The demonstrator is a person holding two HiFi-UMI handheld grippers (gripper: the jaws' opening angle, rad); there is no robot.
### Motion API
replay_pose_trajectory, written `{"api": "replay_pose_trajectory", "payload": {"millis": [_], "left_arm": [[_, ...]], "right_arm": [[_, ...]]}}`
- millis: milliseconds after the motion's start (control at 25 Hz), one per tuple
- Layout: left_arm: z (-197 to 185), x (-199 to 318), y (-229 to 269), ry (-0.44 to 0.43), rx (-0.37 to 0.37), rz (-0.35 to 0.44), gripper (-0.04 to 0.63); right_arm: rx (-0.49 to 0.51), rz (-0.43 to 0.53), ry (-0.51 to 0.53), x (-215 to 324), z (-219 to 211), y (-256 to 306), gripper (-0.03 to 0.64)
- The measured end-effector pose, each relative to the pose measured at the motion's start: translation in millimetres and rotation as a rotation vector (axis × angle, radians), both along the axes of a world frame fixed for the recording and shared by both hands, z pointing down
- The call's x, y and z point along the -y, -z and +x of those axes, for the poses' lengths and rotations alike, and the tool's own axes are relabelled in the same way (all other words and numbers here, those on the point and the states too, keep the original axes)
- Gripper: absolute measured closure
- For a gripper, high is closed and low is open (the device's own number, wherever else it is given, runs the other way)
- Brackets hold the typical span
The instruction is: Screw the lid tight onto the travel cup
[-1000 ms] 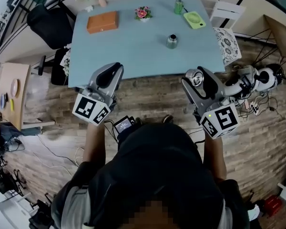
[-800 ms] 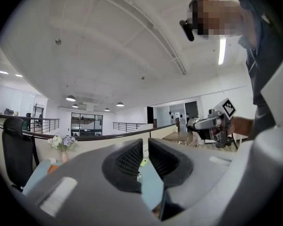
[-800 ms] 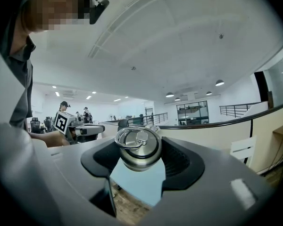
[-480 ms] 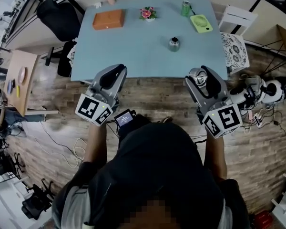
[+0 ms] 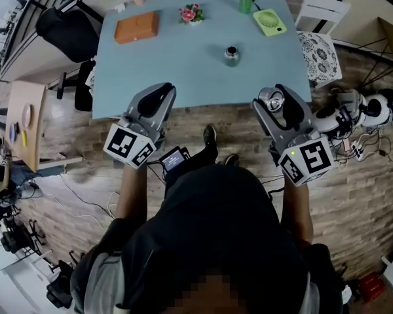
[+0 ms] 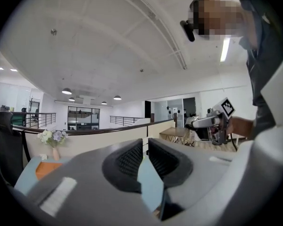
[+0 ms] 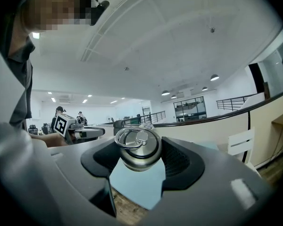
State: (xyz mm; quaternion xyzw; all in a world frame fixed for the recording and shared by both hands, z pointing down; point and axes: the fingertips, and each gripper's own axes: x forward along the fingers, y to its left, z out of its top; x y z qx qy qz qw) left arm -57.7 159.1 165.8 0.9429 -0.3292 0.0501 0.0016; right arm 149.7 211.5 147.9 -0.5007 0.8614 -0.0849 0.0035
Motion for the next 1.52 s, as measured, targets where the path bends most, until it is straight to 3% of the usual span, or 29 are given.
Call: {"api": "replay_pose_trajectory", "payload": {"millis": [400, 920, 1320, 1520], "left_arm": [[35, 72, -5, -0.162, -0.032, -0.008, 0.502], [21, 142, -38, -0.267, -0.088, -0.069, 0.502], [17, 174, -50, -0.273, -0.128, -0.091, 0.502], [27, 181, -67, -0.273, -0.1, -0.111, 0.502]], "right_arm": [[-0.029, -0.036, -0.138, 37, 15, -2, 0.351], [-0.076, -0.063, -0.228, 91, -13, -4, 0.351], [-0.103, -0.109, -0.239, 119, -21, -4, 0.351], [-0.094, -0.138, -0.214, 139, -13, -16, 0.351]]}}
